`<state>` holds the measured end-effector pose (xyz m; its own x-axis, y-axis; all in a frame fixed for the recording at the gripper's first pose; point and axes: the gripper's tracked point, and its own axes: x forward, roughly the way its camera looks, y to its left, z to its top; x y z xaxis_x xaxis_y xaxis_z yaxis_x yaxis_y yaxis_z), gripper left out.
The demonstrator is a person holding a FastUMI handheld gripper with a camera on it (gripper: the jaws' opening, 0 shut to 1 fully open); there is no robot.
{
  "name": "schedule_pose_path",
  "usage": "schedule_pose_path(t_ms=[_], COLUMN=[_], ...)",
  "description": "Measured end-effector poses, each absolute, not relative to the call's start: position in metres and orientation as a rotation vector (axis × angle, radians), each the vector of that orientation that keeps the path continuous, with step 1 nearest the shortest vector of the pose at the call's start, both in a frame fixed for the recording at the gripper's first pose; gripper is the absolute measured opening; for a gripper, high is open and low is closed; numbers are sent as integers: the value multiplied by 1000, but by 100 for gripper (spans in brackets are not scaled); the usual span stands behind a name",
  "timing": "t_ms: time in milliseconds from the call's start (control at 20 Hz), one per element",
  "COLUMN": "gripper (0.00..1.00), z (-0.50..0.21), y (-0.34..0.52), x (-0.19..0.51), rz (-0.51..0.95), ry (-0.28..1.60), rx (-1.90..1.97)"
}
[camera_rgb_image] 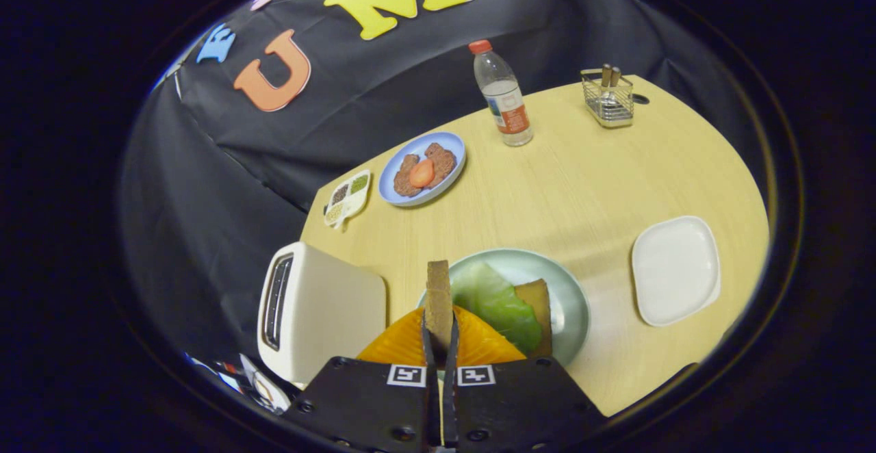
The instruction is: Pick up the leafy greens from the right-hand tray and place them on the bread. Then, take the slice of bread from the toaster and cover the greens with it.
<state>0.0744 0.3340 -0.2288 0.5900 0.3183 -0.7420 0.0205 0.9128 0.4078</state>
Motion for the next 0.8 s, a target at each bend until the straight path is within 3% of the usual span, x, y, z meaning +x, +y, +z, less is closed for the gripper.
schedule_pose_path(t_ms=[600,700,800], gripper=[20,38,71], z=[-236,-240,-241], y=[310,307,303], x=[72,71,70], rz=[130,126,120], ry=[933,944,948], rx=[271,256,243])
